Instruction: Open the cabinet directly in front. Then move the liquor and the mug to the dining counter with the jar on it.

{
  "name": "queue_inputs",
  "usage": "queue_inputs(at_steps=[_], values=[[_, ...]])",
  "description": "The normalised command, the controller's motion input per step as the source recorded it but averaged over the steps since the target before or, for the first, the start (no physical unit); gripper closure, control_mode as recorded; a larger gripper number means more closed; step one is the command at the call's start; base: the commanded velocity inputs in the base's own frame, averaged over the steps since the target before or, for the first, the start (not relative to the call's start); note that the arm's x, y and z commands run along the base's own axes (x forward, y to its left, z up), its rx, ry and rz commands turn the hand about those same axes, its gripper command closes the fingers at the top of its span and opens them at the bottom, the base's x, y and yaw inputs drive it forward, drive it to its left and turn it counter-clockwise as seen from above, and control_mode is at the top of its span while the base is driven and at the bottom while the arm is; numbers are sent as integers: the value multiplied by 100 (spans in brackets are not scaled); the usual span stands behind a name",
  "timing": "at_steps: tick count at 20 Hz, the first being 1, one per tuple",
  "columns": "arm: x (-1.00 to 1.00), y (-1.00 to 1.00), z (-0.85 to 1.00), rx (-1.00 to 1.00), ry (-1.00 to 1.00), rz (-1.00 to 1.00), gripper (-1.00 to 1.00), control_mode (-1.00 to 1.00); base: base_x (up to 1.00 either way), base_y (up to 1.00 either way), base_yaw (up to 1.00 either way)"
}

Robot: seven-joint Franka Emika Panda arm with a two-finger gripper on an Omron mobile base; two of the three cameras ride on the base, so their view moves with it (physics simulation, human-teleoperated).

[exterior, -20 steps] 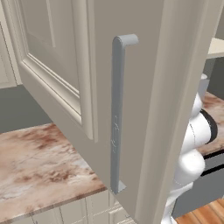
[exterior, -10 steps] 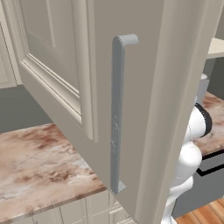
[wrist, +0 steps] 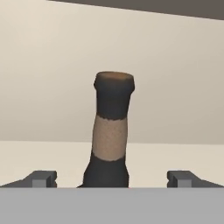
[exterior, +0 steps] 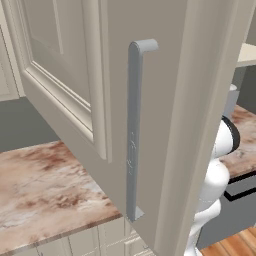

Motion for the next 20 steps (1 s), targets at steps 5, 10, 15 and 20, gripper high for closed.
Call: queue_inputs(at_steps=[5, 10, 15, 20], values=[[9, 0, 0, 0, 0, 0, -100, -100, 0, 0, 0], [10, 0, 0, 0, 0, 0, -100, -100, 0, 0, 0], [6, 1, 0, 0, 0, 0, 100, -100, 0, 0, 0], [0, 0, 0, 0, 0, 0, 100, -100, 0, 0, 0]])
